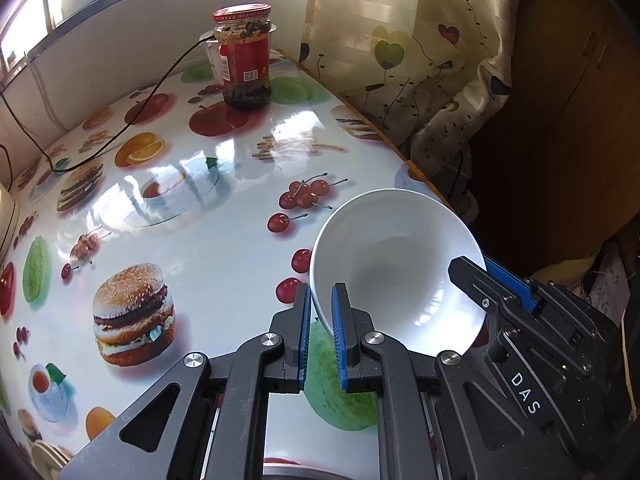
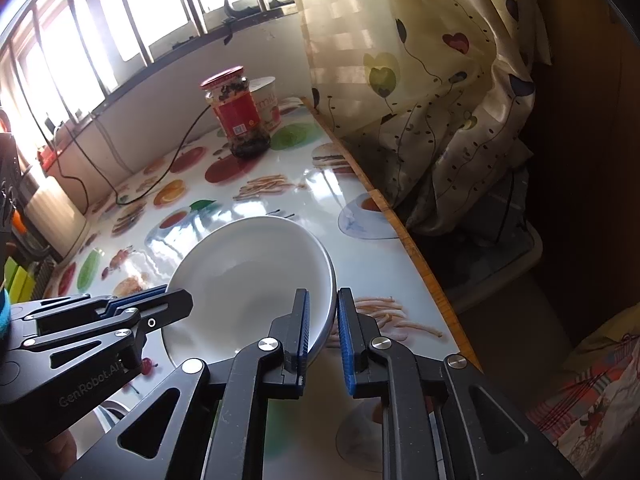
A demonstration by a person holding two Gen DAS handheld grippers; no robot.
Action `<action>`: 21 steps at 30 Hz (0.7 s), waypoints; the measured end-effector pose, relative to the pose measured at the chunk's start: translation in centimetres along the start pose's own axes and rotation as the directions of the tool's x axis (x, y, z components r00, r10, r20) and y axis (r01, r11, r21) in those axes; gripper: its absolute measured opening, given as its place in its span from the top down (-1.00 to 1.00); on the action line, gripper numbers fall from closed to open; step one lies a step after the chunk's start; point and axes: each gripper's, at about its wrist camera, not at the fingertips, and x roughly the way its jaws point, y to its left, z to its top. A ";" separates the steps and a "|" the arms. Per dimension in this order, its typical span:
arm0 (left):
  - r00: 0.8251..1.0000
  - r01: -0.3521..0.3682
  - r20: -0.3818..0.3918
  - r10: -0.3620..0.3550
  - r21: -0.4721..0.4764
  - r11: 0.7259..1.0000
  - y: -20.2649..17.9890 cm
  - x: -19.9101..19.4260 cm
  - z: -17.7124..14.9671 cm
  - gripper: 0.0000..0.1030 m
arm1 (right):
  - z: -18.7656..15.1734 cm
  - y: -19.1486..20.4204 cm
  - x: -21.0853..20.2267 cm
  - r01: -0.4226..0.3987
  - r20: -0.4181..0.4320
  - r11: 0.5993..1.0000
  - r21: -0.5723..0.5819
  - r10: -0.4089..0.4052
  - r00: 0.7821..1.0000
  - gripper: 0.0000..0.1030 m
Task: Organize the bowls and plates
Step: 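Close the left gripper on the striped bowl rim while the right gripper grips its rim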
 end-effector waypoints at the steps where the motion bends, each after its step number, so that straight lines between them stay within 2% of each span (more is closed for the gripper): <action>1: 1.000 0.002 0.000 -0.002 -0.003 1.000 0.0 0.0 0.0 0.79 | 0.0 0.0 0.0 -0.001 0.000 1.000 0.001 0.001 1.000 0.72; 21: 0.999 -0.010 0.038 0.009 0.015 1.000 -0.3 -1.5 -0.4 0.79 | 0.0 -0.1 -0.9 -0.017 0.019 1.000 0.001 0.017 1.000 0.73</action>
